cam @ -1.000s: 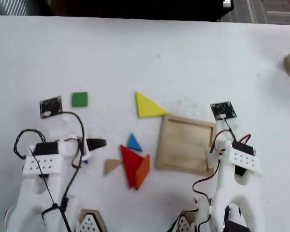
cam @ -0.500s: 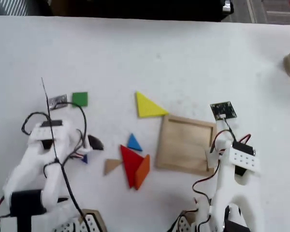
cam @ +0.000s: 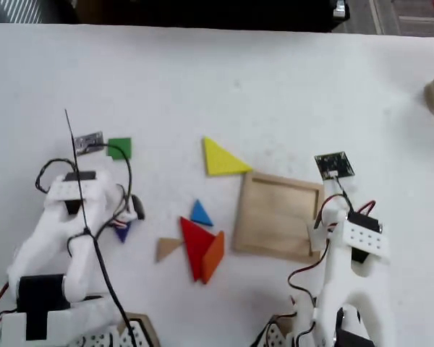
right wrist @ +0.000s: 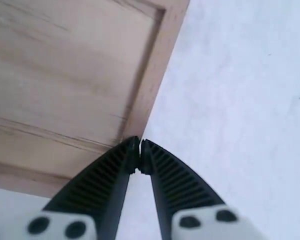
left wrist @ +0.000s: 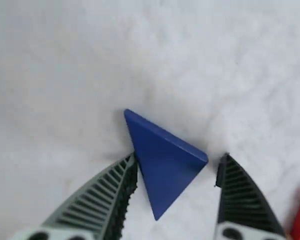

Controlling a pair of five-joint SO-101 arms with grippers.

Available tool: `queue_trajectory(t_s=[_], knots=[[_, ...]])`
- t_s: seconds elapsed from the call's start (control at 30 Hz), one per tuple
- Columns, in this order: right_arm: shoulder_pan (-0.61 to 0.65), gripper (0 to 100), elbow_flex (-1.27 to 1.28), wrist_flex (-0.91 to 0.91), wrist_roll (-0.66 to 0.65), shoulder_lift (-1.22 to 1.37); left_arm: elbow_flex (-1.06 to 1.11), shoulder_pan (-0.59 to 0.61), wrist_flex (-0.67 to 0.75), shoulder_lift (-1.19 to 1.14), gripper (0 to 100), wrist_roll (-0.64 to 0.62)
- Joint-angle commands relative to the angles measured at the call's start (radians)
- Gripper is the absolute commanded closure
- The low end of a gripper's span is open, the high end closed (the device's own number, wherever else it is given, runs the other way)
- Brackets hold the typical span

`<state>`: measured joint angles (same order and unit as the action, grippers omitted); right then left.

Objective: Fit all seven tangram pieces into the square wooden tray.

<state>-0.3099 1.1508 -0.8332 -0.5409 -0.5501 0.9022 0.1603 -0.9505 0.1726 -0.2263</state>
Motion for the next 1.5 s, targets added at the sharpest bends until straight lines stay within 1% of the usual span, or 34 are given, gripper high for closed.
queue_trajectory(t_s=[0.0,0.43,0.53,0.7,0.8,1.23,1.3,1.47], knots=[[0.001,98.1,0.002,-0.004,-0.011,-0.021,-0.052,-0.067,0.023,0.002,74,-0.005],[0.001,98.1,0.002,-0.004,-0.011,-0.021,-0.052,-0.176,0.021,0.002,74,-0.005],[0.001,98.1,0.002,-0.004,-0.011,-0.021,-0.051,-0.176,0.017,0.002,74,-0.003],[0.001,98.1,0.002,-0.004,-0.011,-0.022,-0.043,-0.176,-0.002,-0.001,74,0.089],[0.001,98.1,0.002,-0.004,-0.012,-0.022,-0.041,-0.176,-0.020,-0.002,74,0.095],[0.001,98.1,0.002,-0.004,-0.012,-0.022,-0.015,-0.166,-0.020,-0.002,75,0.086],[0.001,98.1,0.002,-0.004,-0.012,-0.022,-0.015,-0.166,-0.020,-0.002,77,0.086],[0.001,98.1,0.002,-0.004,-0.012,-0.021,-0.017,-0.176,-0.012,-0.002,91,0.094]])
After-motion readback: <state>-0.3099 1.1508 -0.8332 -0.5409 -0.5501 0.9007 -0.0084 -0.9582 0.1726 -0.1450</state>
